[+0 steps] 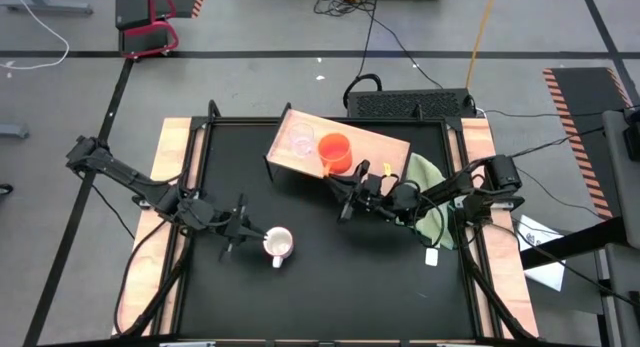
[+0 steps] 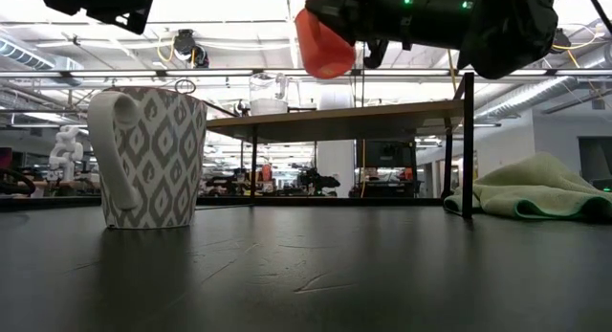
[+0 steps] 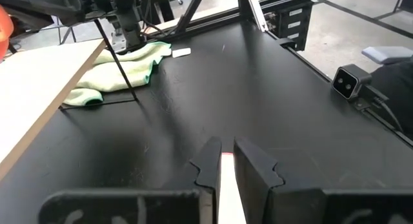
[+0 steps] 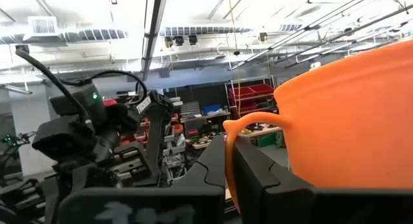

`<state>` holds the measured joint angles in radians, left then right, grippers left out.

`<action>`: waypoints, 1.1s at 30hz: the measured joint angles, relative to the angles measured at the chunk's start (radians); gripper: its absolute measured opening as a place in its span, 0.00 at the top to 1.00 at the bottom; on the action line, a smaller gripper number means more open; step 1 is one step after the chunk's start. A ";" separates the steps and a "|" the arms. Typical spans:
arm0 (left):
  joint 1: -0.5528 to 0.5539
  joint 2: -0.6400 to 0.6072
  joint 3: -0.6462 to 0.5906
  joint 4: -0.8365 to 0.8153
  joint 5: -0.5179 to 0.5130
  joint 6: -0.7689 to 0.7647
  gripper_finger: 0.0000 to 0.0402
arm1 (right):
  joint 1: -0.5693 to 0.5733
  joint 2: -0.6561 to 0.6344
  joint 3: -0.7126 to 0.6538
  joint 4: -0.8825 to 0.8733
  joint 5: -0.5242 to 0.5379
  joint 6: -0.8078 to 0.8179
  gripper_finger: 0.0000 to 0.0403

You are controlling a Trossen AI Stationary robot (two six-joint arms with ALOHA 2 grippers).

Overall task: Stack small to large cups/mugs on shelf
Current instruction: Put the orange mug on the shelf

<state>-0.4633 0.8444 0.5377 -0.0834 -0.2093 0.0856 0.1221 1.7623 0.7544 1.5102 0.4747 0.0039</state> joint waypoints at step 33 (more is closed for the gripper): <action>-0.072 0.000 0.000 -0.003 -0.002 0.017 0.89 | 0.115 0.196 0.099 0.057 0.192 -0.078 1.00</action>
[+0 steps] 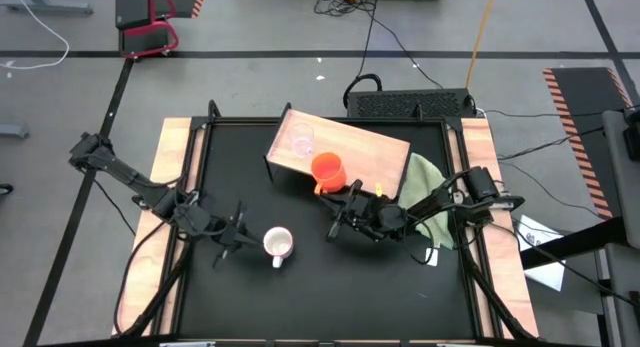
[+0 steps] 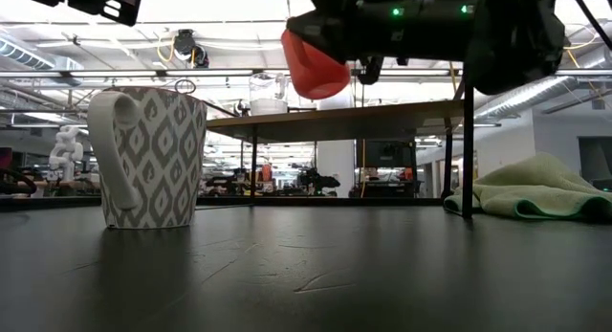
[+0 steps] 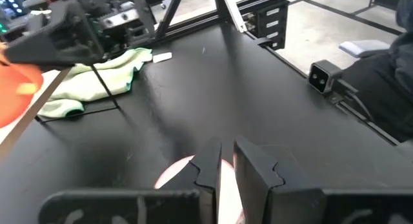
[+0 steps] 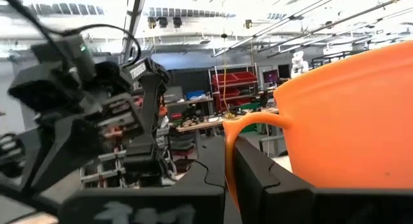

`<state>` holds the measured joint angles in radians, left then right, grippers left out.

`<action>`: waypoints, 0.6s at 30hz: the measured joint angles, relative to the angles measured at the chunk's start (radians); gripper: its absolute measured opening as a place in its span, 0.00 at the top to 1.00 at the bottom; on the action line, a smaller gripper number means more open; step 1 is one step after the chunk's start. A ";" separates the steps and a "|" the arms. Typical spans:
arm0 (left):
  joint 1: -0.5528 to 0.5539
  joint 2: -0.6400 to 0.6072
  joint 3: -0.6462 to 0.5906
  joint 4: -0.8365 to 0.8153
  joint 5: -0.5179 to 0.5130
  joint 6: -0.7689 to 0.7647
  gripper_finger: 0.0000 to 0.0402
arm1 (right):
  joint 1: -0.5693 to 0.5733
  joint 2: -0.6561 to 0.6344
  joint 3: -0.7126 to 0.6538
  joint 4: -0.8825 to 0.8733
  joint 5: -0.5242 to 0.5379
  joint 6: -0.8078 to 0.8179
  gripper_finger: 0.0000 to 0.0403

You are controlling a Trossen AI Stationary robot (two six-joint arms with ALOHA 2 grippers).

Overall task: Stack small to large cups/mugs on shelf
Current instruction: Put the orange mug on the shelf

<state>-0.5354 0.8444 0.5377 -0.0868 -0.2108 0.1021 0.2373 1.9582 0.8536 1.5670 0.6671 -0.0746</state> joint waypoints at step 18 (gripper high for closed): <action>-0.049 0.000 0.000 -0.008 -0.008 0.006 0.89 | -0.076 0.022 0.008 -0.007 0.038 0.109 1.00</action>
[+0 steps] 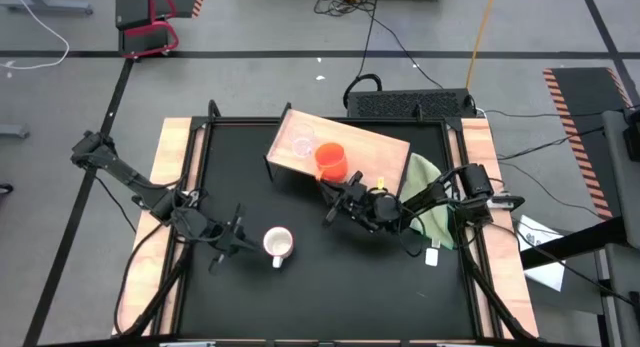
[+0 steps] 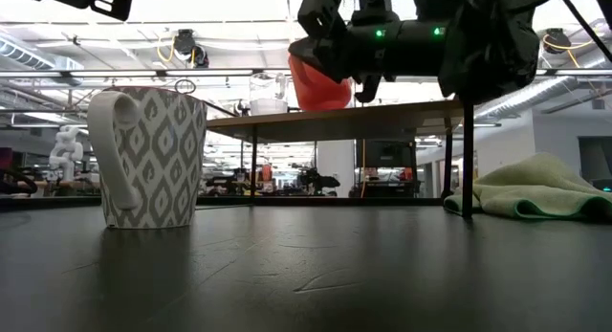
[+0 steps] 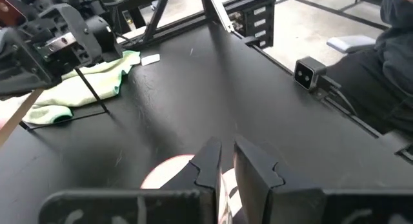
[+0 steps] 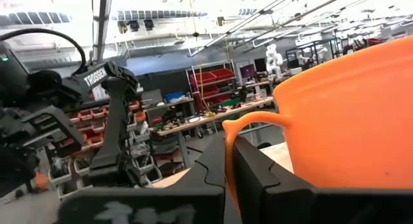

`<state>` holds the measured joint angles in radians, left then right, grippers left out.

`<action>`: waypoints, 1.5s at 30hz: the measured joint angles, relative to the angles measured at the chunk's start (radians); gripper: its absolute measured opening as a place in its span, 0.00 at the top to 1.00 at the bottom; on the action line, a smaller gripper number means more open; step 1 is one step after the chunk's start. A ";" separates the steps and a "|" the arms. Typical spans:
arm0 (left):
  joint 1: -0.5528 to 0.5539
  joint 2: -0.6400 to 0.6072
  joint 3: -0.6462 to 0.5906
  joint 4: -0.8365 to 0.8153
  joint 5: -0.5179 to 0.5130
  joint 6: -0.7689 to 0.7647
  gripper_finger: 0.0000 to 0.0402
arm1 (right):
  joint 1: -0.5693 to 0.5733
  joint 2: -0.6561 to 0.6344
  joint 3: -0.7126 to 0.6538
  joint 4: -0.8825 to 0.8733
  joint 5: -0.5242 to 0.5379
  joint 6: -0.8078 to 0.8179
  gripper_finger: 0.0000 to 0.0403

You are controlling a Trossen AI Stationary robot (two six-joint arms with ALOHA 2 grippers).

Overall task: Stack small to large cups/mugs on shelf
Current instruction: Put the orange mug on the shelf

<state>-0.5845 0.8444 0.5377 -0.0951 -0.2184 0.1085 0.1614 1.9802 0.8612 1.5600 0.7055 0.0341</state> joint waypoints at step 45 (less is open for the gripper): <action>0.001 0.000 0.000 -0.014 -0.001 -0.009 0.89 | 0.033 -0.006 -0.118 0.007 0.077 0.040 1.00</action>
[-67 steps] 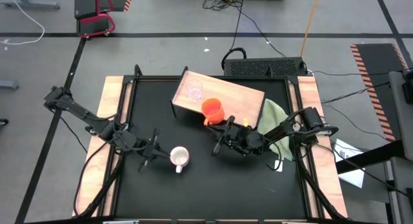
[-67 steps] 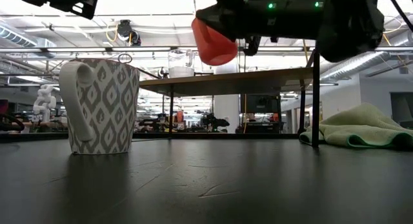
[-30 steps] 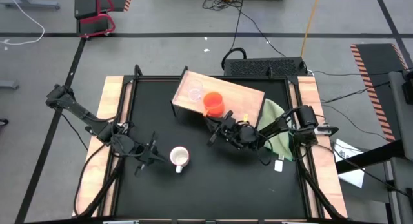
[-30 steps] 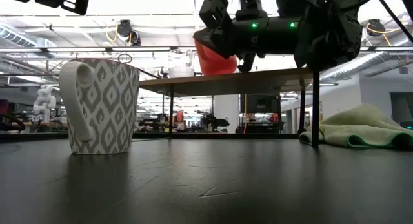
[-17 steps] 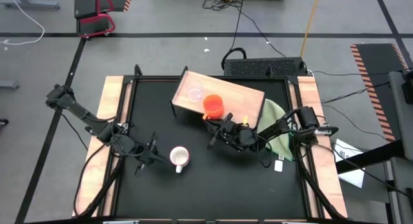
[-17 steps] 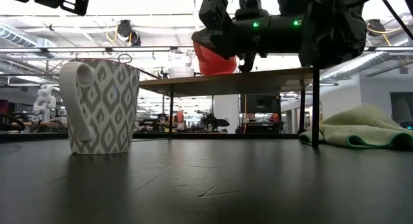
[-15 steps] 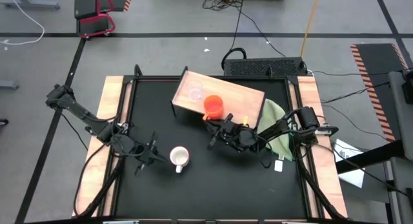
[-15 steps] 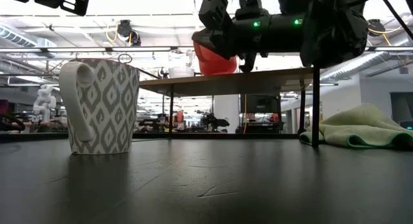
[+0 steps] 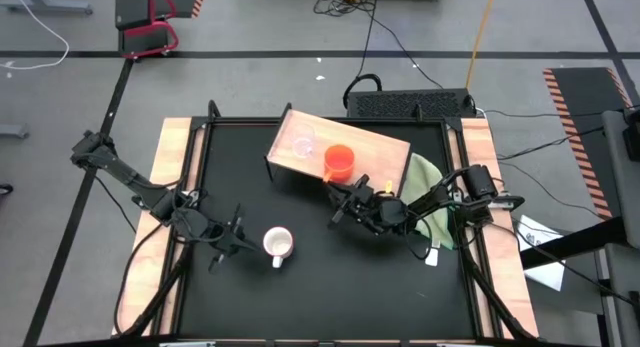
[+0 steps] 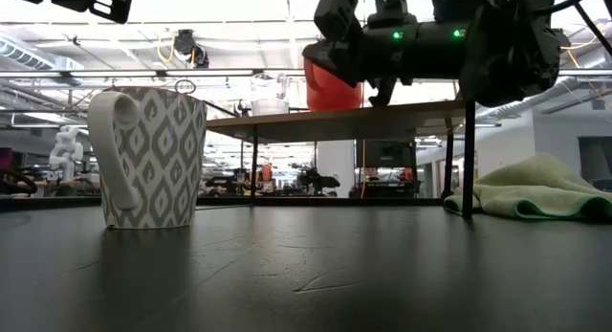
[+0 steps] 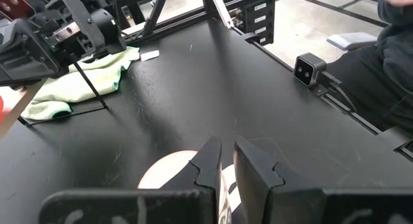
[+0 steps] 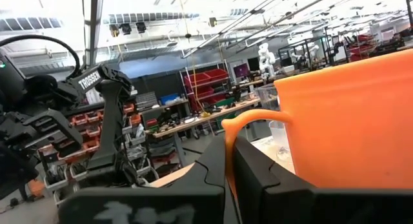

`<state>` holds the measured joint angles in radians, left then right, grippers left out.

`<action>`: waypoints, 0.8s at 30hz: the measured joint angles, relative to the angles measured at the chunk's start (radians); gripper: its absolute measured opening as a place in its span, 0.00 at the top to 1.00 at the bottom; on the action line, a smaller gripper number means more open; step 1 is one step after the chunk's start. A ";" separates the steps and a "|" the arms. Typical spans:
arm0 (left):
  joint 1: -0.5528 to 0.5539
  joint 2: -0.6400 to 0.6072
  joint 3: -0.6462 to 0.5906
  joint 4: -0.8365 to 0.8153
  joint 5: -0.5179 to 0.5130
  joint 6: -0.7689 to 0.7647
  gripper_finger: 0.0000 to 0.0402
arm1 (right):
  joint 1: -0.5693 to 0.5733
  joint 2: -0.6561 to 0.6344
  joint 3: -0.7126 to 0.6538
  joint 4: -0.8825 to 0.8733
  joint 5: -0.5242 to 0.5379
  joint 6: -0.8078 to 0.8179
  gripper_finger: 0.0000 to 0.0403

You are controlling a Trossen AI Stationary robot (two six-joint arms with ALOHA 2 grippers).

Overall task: Stack small to large cups/mugs on shelf
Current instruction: Put the orange mug on the shelf

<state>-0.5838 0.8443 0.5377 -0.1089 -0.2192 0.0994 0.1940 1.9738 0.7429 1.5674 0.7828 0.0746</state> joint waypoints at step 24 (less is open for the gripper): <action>0.000 0.000 0.000 0.000 0.000 -0.003 0.89 | -0.001 0.001 -0.001 -0.001 -0.001 0.011 0.93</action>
<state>-0.5842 0.8442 0.5377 -0.1087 -0.2192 0.0963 0.1932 1.9743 0.7423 1.5664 0.7818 0.0856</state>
